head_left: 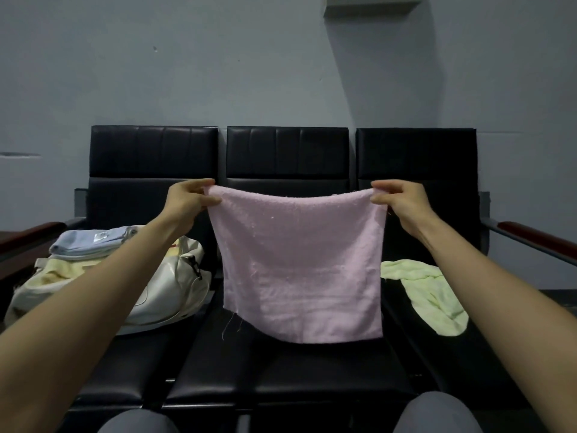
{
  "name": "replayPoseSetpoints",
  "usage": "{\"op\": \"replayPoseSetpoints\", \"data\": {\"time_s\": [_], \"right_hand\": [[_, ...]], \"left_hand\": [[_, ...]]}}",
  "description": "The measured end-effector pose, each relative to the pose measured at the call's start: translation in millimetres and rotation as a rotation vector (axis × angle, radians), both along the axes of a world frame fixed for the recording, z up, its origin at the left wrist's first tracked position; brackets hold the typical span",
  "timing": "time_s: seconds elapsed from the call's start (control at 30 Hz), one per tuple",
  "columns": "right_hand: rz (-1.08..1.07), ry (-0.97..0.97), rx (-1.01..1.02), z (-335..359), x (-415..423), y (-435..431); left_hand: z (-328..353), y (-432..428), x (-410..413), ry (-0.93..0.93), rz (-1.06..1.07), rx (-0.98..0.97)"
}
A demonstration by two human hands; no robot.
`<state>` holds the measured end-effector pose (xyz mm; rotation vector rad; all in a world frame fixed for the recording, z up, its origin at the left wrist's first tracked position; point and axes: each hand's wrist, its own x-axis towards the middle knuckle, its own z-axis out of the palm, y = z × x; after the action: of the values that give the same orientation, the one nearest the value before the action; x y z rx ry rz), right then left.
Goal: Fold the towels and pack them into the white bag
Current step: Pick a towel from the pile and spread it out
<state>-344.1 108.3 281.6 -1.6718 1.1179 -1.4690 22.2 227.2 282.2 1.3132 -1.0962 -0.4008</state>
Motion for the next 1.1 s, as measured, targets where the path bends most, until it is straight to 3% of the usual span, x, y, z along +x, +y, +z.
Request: {"op": "replayPoseSetpoints", "data": {"time_s": [0.17, 0.37, 0.47, 0.67, 0.83, 1.0, 1.1], "right_hand": [[-0.183, 0.385, -0.206, -2.2, -1.8, 8.0], [-0.319, 0.369, -0.306, -6.4, 1.9, 16.9], [-0.345, 0.382, -0.319, -5.5, 3.3, 20.6], [-0.353, 0.394, -0.293, -7.5, -0.8, 21.9], [-0.369, 0.462, -0.359, -4.3, -0.9, 21.8], [-0.338, 0.372, -0.416, 4.7, -8.4, 32.6], [-0.221, 0.224, -0.451, 8.4, -17.8, 39.3]], "left_hand": [[-2.2, -3.3, 1.8, -0.329, 0.087, 0.089], [0.1, -6.3, -2.6, -0.599, 0.16, 0.172], [4.1, -5.6, -5.7, -0.575, 0.159, 0.146], [8.1, 6.1, -13.5, -0.159, -0.035, 0.062], [5.3, 4.1, -19.0, -0.574, 0.311, 0.005], [5.8, 10.7, -9.1, -0.579, 0.288, -0.122], [5.4, 21.6, -4.1, -0.395, 0.103, -0.144]]}}
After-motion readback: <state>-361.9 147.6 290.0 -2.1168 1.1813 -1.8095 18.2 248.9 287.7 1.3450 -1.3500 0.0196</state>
